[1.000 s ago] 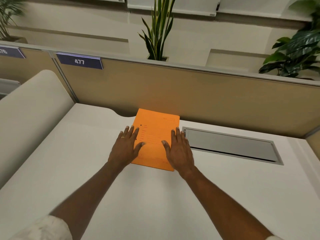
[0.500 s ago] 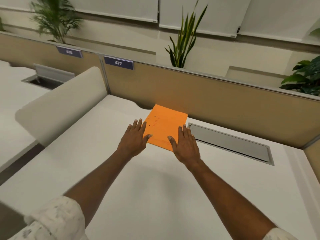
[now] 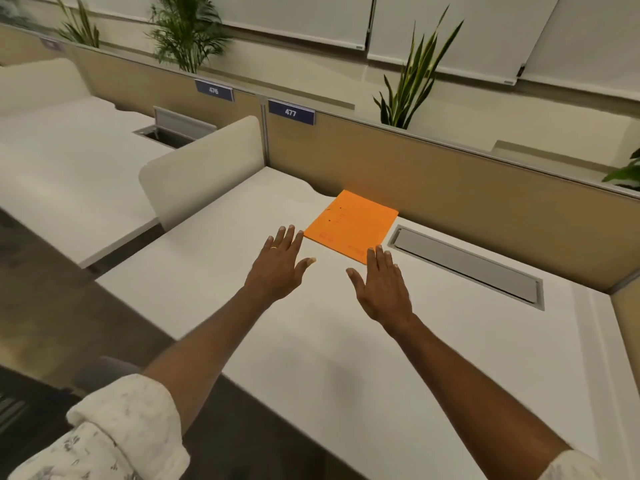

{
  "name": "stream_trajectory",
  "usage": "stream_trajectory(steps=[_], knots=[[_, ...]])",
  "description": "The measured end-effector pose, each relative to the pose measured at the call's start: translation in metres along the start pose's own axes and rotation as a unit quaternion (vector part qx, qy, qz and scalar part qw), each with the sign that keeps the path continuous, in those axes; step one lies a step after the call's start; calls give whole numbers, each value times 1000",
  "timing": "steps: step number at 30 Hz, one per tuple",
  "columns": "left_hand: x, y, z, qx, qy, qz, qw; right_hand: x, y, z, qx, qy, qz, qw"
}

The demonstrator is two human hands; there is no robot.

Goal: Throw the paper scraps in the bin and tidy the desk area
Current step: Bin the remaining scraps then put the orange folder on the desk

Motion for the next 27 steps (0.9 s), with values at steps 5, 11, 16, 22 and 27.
stream_trajectory(steps=[5,11,16,22,27], knots=[[21,13,-50,-6,0,14,1000,34,-7,-46,5,8,5,1000],[55,27,-129,-8,18,27,999,81,-20,-107,12,9,0,1000],[89,49,-186,0,51,64,997,119,-32,-145,16,14,-9,1000],[133,79,-254,2,106,80,991,178,-47,-178,37,54,-12,998],[153,103,-301,-16,171,75,982,224,-56,-186,53,126,-8,991]])
Point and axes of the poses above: each hand's wrist, its own z-axis towards the middle knuckle, its own y-axis out of the back of the hand, x = y × z, the point moved 1 cm from there along z, towards the middle knuckle, and after that the axes turned 6 degrees about -x, right-handed, at the moved point
